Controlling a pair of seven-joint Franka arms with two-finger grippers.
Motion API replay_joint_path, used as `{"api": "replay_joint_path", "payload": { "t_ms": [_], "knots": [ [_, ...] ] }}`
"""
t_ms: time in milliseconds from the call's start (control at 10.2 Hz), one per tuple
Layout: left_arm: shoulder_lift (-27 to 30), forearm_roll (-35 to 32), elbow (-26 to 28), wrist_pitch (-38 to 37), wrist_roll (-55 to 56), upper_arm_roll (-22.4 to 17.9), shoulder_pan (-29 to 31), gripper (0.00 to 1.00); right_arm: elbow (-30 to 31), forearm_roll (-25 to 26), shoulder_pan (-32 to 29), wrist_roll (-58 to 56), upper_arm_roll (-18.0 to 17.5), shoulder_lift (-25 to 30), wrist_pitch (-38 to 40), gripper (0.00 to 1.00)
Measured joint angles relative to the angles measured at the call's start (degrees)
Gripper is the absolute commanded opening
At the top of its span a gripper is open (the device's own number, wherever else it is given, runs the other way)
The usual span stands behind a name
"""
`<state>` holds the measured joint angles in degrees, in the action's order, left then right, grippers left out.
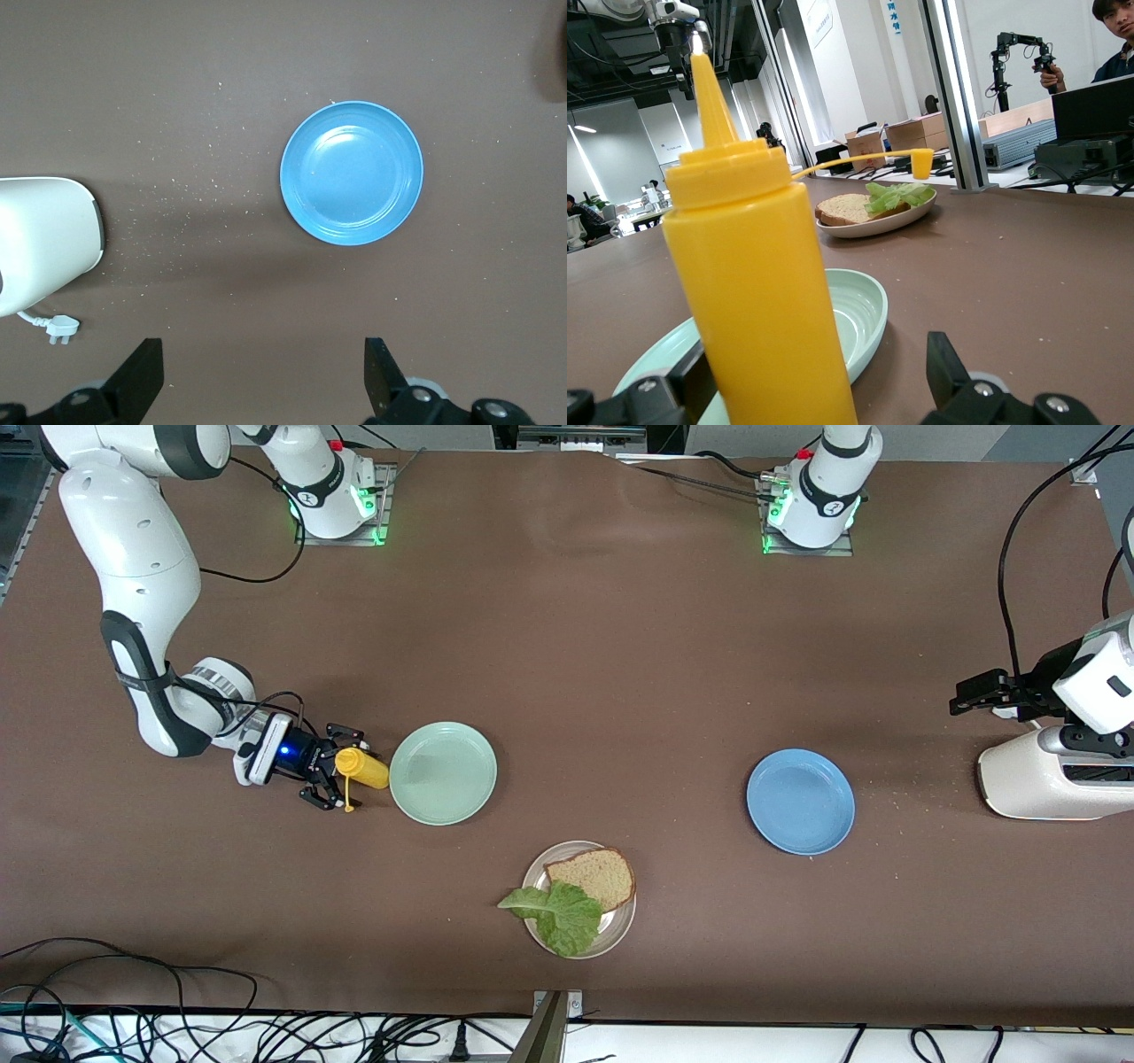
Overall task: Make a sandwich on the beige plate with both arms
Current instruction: 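Lift the mustard bottle and tip it nozzle-down with the right gripper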
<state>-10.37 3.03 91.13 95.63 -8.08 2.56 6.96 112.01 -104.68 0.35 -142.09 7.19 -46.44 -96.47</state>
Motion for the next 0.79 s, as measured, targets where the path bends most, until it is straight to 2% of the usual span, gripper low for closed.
{"api": "replay_joint_path", "payload": {
  "t_ms": [98, 197, 295, 492, 787],
  "knots": [
    [0.0, 0.0, 0.0, 0.0, 0.0, 0.0, 0.0, 1.0, 0.0, -1.05, 0.16, 0.0, -0.56, -0.19, 0.0, 0.98],
    [0.0, 0.0, 0.0, 0.0, 0.0, 0.0, 0.0, 1.0, 0.0, -2.24, 0.69, -0.01, -0.83, -0.46, -0.01, 0.85],
    [0.0, 0.0, 0.0, 0.0, 0.0, 0.0, 0.0, 1.0, 0.0, -3.43, 1.41, -0.02, -0.93, -0.74, -0.07, 0.45],
    [0.0, 0.0, 0.0, 0.0, 0.0, 0.0, 0.0, 1.0, -0.13, -4.61, 2.19, -0.52, -0.96, -1.21, -0.13, 0.05],
    [0.0, 0.0, 0.0, 0.0, 0.0, 0.0, 0.0, 1.0, -1.72, -4.7, 2.13, -4.35, -0.92, -1.3, -2.14, 0.04]
  ]
}}
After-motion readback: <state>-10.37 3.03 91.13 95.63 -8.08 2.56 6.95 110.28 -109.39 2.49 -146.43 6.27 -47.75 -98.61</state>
